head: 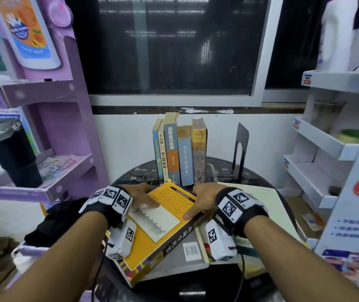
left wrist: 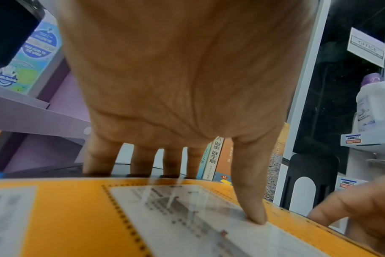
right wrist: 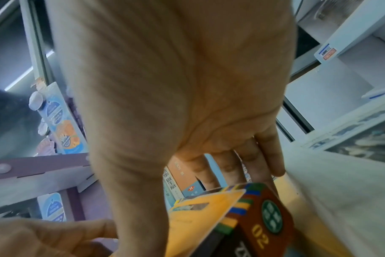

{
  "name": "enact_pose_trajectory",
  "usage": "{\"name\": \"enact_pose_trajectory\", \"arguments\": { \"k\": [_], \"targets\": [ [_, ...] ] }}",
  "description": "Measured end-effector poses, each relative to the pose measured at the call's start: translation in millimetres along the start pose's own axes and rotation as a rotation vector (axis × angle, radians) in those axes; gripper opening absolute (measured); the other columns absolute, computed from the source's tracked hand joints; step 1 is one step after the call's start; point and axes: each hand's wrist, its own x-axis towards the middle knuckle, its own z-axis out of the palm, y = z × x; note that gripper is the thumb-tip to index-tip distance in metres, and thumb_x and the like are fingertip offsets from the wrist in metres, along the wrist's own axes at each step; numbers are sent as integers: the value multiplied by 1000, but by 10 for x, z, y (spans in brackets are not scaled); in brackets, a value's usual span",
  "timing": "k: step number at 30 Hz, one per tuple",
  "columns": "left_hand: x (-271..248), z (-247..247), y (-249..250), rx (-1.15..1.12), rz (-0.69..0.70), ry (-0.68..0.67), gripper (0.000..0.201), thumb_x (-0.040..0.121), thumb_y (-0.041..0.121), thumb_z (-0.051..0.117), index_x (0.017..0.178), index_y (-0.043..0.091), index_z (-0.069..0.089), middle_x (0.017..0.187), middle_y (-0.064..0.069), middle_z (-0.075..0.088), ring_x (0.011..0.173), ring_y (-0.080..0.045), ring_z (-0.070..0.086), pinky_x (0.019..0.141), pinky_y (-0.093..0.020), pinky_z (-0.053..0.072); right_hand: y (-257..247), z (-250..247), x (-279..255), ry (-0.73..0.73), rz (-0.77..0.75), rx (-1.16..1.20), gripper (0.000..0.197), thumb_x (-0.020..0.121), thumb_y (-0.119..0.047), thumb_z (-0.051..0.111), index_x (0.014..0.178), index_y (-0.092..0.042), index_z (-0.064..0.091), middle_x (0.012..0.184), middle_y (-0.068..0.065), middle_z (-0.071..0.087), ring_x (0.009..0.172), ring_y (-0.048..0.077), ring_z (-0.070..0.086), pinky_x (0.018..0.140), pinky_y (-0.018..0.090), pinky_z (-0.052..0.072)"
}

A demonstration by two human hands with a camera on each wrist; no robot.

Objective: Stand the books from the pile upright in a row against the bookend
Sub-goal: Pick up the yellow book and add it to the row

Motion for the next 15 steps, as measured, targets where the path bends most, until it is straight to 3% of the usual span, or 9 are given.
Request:
{"name": "enact_pose_trajectory", "arguments": {
  "k": [3, 5, 7, 8, 10, 12, 15],
  "targets": [
    [49, -18, -43, -20, 29, -5, 53, 96, 12, 52, 144, 12, 29, 141, -10, 47, 105, -10, 41, 79, -14, 31, 14, 5, 19, 16, 5, 78, 66, 69, -54, 79, 112, -7, 64, 113, 12, 68, 103, 24, 64, 92, 38, 50],
    [60, -23, -80, -42, 25, 1, 50, 95, 10, 54, 141, 7, 36, 130, -8, 53, 104, -12, 45, 74, -15, 40, 30, 0, 16, 37, 7, 136, 68, 66, -53, 81, 113, -8, 64, 114, 12, 68, 106, 25, 63, 96, 40, 50],
    [85, -44, -125, -71, 30, -1, 47, 94, 9, 57, 138, 4, 40, 117, -3, 53, 103, -14, 49, 64, -8, 41, 37, -11, -3, 53, 3, 180, 73, 65, -54, 82, 117, -7, 63, 116, 13, 67, 109, 26, 63, 98, 42, 48],
    [89, -57, -144, -74, 37, 3, 47, 93, 10, 58, 136, 3, 42, 115, -1, 54, 102, -15, 51, 66, -7, 41, 38, -18, -23, 54, -2, 201, 73, 65, -53, 82, 118, -7, 62, 117, 13, 67, 109, 26, 63, 98, 42, 49],
    [82, -96, -176, -95, 42, 18, 47, 90, 12, 62, 133, 8, 44, 115, -1, 58, 103, -17, 56, 78, -16, 48, 27, -36, -72, 50, -15, 261, 68, 68, -46, 83, 118, -8, 58, 116, 12, 66, 105, 26, 64, 92, 41, 53],
    [68, -151, -211, -135, 34, 25, 48, 87, 14, 67, 129, 14, 46, 118, 1, 61, 106, -18, 59, 93, -29, 48, 18, -54, -119, 37, -17, 408, 59, 72, -29, 84, 117, -10, 50, 113, 11, 64, 95, 26, 67, 78, 39, 59],
    [-16, -258, -270, -169, 42, 20, 45, 83, 15, 72, 122, 21, 50, 109, 6, 66, 98, -12, 62, 93, -33, 49, -22, -107, -205, 26, -48, 575, 56, 73, -10, 82, 113, -16, 43, 105, 5, 61, 82, 23, 67, 60, 33, 61]
  ]
}}
